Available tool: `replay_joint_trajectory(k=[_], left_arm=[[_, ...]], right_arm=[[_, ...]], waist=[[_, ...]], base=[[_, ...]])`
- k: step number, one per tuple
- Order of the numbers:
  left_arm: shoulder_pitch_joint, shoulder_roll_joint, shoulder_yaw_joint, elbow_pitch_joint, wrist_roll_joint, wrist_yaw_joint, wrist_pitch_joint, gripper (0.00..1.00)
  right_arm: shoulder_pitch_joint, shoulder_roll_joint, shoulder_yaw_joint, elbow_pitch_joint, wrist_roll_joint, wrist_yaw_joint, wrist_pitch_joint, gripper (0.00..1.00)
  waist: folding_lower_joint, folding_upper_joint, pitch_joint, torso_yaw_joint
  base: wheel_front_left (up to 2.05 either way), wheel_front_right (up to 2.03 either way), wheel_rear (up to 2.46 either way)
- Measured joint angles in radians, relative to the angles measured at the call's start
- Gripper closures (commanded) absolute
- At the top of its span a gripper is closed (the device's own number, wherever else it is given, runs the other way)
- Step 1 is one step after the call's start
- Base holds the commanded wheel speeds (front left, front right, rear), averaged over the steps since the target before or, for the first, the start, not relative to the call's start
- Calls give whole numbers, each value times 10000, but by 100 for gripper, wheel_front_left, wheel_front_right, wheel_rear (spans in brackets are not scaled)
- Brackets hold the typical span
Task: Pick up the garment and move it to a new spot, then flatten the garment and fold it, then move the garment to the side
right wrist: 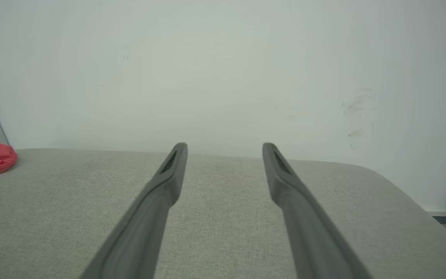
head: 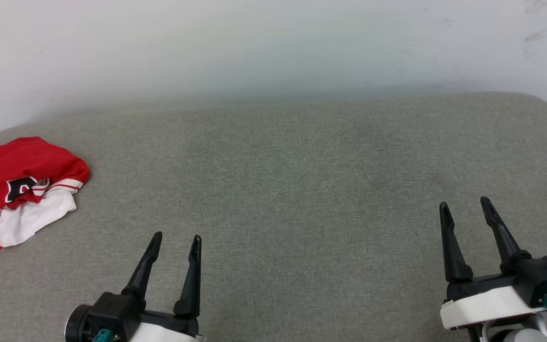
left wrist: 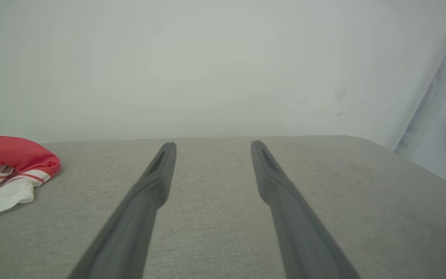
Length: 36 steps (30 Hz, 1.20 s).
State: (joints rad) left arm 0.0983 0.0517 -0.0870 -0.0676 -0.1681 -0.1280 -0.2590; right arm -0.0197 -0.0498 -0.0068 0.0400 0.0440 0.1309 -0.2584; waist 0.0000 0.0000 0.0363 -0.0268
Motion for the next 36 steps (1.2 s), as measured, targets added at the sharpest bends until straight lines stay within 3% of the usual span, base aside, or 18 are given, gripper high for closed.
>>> replay_joint_trajectory(k=[21, 36], left_arm=[[-123, -10, 8, 439, -301, -12, -40, 0], [-21, -6, 541, 368, 128, -12, -40, 0]], right_arm=[[8, -2, 33, 25, 6, 0, -50, 0], [274, 0, 604, 251, -33, 0, -50, 0]], waist=[[1, 0, 131, 383], [0, 0, -16, 2111]], base=[[0, 0, 0], [0, 0, 0]])
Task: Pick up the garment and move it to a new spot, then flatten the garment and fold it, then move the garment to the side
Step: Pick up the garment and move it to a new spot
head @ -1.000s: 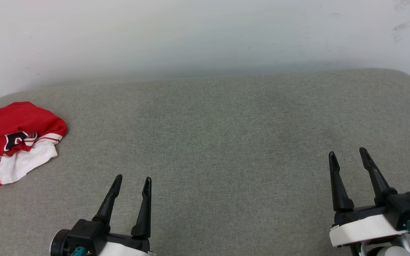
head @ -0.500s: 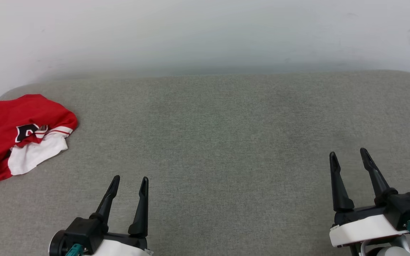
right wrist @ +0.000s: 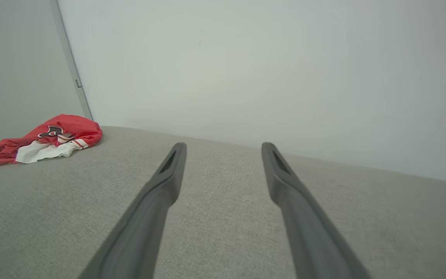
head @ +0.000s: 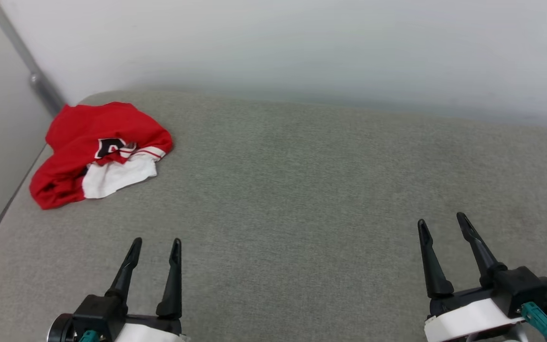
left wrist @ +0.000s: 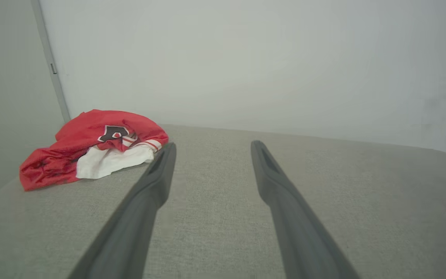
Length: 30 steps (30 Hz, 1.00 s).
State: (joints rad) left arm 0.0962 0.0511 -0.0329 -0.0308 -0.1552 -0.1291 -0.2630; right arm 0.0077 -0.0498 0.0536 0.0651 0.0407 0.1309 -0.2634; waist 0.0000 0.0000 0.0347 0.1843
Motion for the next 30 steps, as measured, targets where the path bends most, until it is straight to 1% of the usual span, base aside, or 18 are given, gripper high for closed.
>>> replay_joint_trajectory(k=[9, 16, 23, 30], left_arm=[[389, -2, 330, -192, 180, 0, 0, 0], [507, -2, 395, -288, 205, 0, 0, 0], [647, 6, 355, -309, 286, 0, 0, 0], [806, 56, 265, -176, 217, 0, 0, 0]], right_arm=[[151, -4, 380, -6, 121, 0, 0, 0], [205, -4, 629, 19, 291, 2, 0, 0], [335, -2, 805, 69, 399, 2, 0, 0], [372, -2, 867, 98, 456, 0, 0, 0]], waist=[[0, 0, -309, 1346], [0, 0, -542, 2114], [-1, 0, -758, 2523], [-1, 0, -846, 2593]], base=[[0, 0, 0], [0, 0, 0], [0, 0, 0], [0, 0, 0]])
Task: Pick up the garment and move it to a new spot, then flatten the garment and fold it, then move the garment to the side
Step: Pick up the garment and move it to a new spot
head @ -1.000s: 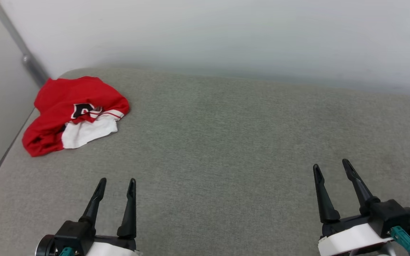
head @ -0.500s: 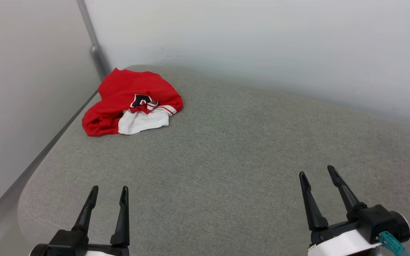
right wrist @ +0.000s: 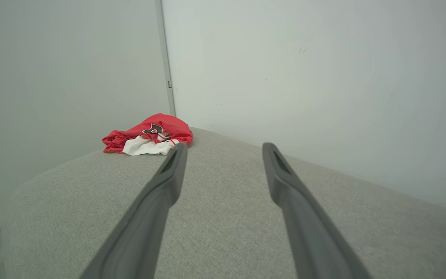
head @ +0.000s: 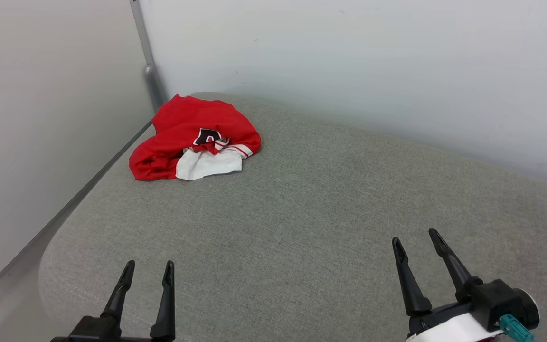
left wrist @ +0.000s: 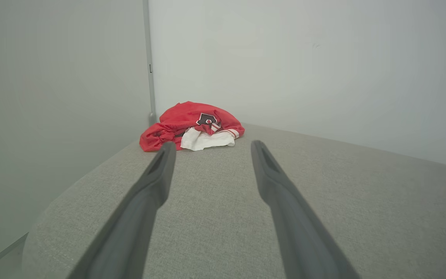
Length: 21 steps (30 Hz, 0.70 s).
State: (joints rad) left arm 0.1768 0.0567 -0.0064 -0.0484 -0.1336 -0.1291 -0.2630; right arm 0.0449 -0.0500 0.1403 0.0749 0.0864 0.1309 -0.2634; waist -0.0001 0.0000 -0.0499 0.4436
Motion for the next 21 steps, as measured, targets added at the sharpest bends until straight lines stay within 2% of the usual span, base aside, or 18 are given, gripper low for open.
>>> replay_joint_trajectory(k=[10, 14, 21], left_arm=[[-190, 142, -301, 295, -389, 0, 0, 0], [-886, 732, -966, 826, -1007, -2, 0, 0], [-3233, 2640, -2203, 1795, -2514, -2, 2, 0]], right_arm=[[-104, 0, 4, -31, -282, 2, 0, 0], [-273, 0, -10, -186, -805, 0, 0, 0], [-981, 0, -161, -585, -1275, 0, 0, 0]], waist=[[0, 0, 453, -213], [0, -1, 971, -337], [1, 0, 2351, -732]], base=[[0, 0, 0], [0, 0, 0], [0, 0, 0]])
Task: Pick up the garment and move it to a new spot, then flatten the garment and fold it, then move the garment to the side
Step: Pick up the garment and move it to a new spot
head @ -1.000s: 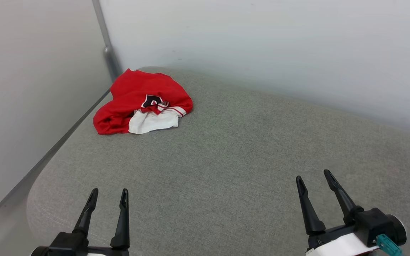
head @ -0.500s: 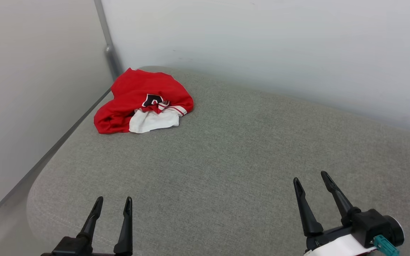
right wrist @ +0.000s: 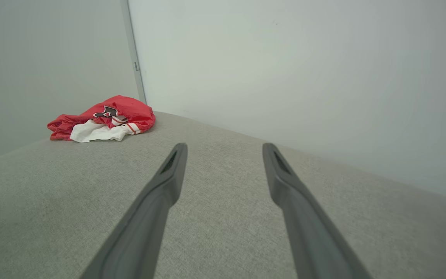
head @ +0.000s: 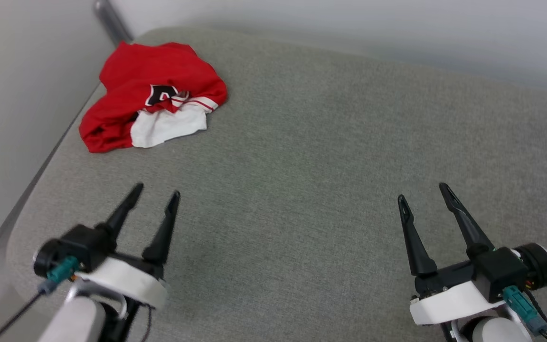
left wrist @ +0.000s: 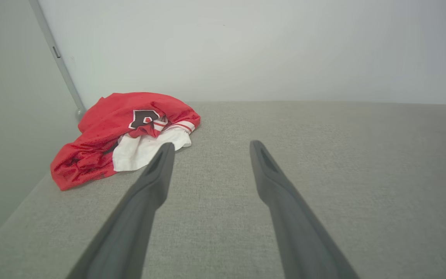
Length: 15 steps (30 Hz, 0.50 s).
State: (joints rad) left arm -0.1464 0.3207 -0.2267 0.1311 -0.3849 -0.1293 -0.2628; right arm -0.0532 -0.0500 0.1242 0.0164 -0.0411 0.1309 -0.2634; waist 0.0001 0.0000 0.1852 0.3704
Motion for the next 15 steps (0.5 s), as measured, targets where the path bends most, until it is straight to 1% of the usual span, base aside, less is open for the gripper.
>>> replay_joint_trajectory(k=[4, 7, 9, 12, 13, 15], left_arm=[[-1754, 1530, -598, 596, -765, 0, 121, 0], [-3079, 2579, -1051, 940, -1808, 0, 930, 0], [-3954, 3212, -1294, 1095, -2853, 0, 1741, 0], [-5072, 4370, -1705, 1425, -3883, 0, 2978, 0], [-5391, 4640, -1778, 1576, -4339, 0, 3384, 0], [-5986, 4986, -1948, 1822, -5611, 2, 4566, 0]], right_arm=[[-394, 10, 42, -244, -257, 2, 0, 0], [-657, 4, -69, -456, -314, 2, 0, 0], [-762, 6, -81, -548, -383, 2, 0, 0], [-940, 2, -8, -621, -573, 2, 0, 0], [-984, 6, 10, -650, -583, 2, 0, 0], [-1069, 4, -19, -734, -596, 2, 0, 0]], waist=[[1, 0, 857, -369], [1, 0, 1479, -695], [1, 0, 1881, -921], [2, 0, 2440, -1269], [1, 0, 2609, -1389], [2, 0, 2936, -1630]], base=[[0, 0, 0], [0, 0, 0], [0, 0, 0], [0, 0, 0], [0, 0, 0], [0, 0, 0]])
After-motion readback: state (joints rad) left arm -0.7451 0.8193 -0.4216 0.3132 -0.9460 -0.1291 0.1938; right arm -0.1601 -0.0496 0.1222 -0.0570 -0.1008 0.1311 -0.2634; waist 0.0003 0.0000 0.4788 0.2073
